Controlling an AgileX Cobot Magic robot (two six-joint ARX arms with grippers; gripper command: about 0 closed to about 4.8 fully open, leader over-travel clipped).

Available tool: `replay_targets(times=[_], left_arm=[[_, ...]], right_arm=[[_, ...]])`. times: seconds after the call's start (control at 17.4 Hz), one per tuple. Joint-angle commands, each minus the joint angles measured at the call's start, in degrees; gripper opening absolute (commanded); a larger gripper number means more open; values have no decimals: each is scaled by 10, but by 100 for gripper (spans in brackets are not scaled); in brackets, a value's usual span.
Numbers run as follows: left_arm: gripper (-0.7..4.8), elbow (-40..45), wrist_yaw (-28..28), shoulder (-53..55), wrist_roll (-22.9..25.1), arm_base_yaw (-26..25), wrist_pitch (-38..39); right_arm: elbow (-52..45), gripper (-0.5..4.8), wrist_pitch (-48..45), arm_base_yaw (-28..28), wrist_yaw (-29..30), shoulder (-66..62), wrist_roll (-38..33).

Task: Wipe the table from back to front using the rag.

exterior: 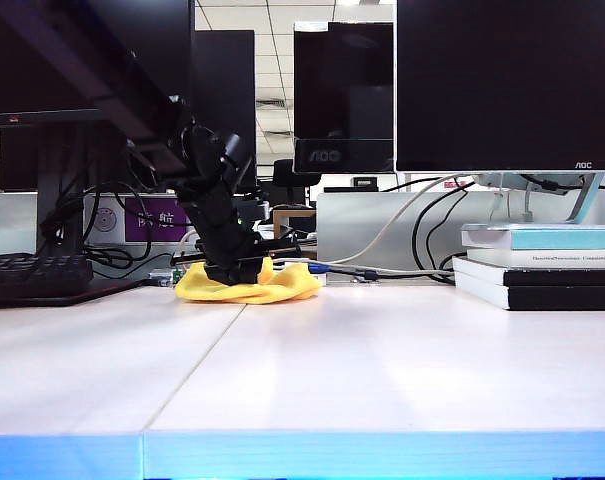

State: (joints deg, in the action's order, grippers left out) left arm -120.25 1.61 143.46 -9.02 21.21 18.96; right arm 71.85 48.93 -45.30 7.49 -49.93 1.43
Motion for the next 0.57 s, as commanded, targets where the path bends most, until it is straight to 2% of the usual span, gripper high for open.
replay_targets(times=[0.06,0.34,0.57], left_arm=[[-6,-35,12,34,0,-5,25],[-6,-98,14,80,0,-6,32],[-6,-104,24,93,-4,-8,23]], right_arm=[[2,-5,-6,0,-1,-2,-2],[2,-5,-6,0,-1,-2,-2],[2,-5,-6,0,-5,-2,-2]])
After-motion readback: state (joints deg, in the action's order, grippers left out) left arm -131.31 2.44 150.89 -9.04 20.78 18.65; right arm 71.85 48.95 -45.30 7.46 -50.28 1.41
